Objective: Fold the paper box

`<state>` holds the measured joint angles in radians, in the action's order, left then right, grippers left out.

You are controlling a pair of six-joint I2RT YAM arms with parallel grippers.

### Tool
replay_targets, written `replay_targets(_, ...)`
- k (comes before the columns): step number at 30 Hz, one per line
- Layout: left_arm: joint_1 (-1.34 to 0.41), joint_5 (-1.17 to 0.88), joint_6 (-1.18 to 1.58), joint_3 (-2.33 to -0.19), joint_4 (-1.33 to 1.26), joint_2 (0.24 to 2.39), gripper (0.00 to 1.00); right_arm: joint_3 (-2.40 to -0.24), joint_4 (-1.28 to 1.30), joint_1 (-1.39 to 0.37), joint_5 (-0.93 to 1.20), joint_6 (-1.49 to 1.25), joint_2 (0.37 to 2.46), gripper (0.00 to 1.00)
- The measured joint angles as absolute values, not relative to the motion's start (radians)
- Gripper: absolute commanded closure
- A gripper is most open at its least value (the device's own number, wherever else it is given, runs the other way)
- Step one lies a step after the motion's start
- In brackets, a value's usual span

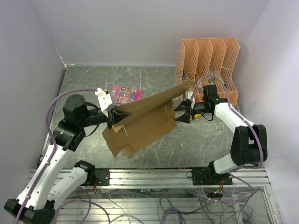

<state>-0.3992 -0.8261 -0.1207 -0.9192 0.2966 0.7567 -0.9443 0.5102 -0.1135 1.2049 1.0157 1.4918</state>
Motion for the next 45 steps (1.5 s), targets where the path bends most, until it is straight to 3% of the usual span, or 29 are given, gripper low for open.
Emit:
replay_targets(2, -0.399, -0.826, -0.126, -0.926, 0.304, 0.761, 0.93, -0.991, 0.591, -0.113, 1.205, 1.116, 1.51, 0.5)
replay_targets(6, -0.399, -0.826, -0.14, -0.935, 0.323, 0.763, 0.93, -1.069, 0.762, -0.113, 1.208, 1.307, 1.546, 0.39)
replay_targets(12, -0.399, -0.826, -0.154, -0.942, 0.342, 0.767, 0.93, -1.098, 0.949, -0.113, 1.207, 1.523, 1.599, 0.44)
replay_targets(17, -0.399, -0.827, -0.158, -0.944, 0.342, 0.773, 0.93, -1.085, 0.981, -0.113, 1.192, 1.6, 1.599, 0.54)
replay_targets(25, -0.399, -0.832, -0.157, -0.954, 0.341, 0.789, 0.93, -1.011, 0.812, -0.151, 1.102, 1.572, 1.516, 0.75)
replay_targets(30, -0.399, -0.832, -0.157, -0.957, 0.342, 0.791, 0.93, -1.011, 0.774, -0.178, 1.044, 1.61, 1.519, 1.0)
replay_targets(32, -0.399, -0.832, -0.157, -0.957, 0.342, 0.791, 0.93, -1.008, 0.743, -0.186, 1.024, 1.603, 1.519, 1.0)
replay_targets(33, -0.399, -0.832, -0.157, -0.957, 0.342, 0.791, 0.93, -0.991, 0.686, -0.191, 1.013, 1.571, 1.513, 1.0)
replay_targets(35, -0.399, -0.832, -0.157, -0.957, 0.342, 0.79, 0.93, -0.936, 0.571, -0.197, 0.997, 1.492, 1.491, 0.79)
replay_targets(45, -0.399, -0.834, -0.157, -0.957, 0.342, 0.789, 0.93, -0.678, -0.07, -0.202, 0.903, 0.809, 1.394, 0.47)
